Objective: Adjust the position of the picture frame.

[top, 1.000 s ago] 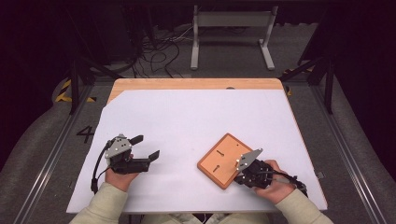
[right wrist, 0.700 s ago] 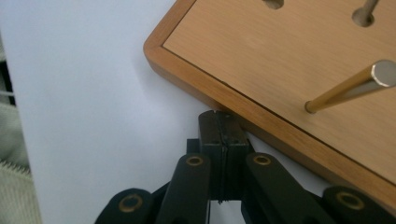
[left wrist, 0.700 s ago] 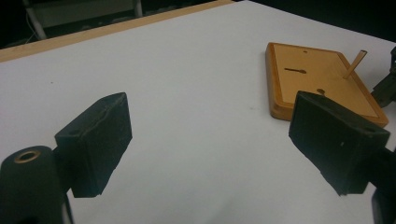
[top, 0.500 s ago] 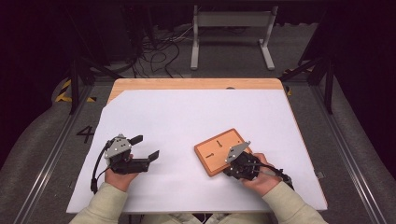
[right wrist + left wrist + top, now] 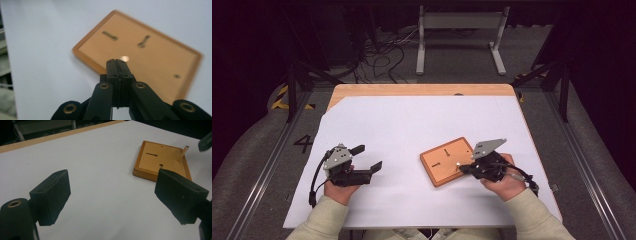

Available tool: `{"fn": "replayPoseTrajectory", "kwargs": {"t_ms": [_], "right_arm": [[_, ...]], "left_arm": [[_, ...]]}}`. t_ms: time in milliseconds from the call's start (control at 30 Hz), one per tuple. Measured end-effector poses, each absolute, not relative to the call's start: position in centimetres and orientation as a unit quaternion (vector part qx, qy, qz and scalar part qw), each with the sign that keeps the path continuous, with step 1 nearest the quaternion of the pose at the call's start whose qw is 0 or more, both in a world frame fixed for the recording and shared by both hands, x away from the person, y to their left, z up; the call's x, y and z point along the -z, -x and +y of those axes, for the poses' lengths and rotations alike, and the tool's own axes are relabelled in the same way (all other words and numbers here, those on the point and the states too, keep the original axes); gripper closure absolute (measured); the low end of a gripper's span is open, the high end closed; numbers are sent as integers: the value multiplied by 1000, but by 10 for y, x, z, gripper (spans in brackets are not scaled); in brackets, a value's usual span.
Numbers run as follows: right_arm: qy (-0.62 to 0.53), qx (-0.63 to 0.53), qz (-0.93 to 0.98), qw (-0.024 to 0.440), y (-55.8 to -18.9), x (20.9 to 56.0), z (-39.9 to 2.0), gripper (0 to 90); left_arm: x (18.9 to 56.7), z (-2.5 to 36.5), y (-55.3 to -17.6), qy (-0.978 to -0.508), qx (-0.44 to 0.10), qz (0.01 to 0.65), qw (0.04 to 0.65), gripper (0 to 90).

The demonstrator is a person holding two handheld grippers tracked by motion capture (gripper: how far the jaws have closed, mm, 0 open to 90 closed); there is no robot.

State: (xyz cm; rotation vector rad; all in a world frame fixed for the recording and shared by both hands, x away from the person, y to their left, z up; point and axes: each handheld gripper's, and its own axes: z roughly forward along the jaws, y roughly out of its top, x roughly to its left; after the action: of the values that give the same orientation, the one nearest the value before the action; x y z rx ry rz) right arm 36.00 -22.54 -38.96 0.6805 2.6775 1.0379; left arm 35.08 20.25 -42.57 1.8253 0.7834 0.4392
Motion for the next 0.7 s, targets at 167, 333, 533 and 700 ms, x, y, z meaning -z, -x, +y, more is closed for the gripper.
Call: {"fn": "replayPoseTrajectory", "kwargs": {"t_ms": [167,333,533,700], "right_arm": [[-274,-385,870,140,-369,379,-247,900],[-306,-412,839,180,-374,380,-259,900],[-340,-436,806,214,-380,383,-277,900],[-357,-432,799,218,-385,386,-283,900]], "left_arm": [[426,203,-351,-763,-186,328,525,135],[426,203,-351,-763,-186,328,525,135],[426,204,-351,-763,-187,327,525,135],[426,203,-351,-763,-187,328,525,135]]}}
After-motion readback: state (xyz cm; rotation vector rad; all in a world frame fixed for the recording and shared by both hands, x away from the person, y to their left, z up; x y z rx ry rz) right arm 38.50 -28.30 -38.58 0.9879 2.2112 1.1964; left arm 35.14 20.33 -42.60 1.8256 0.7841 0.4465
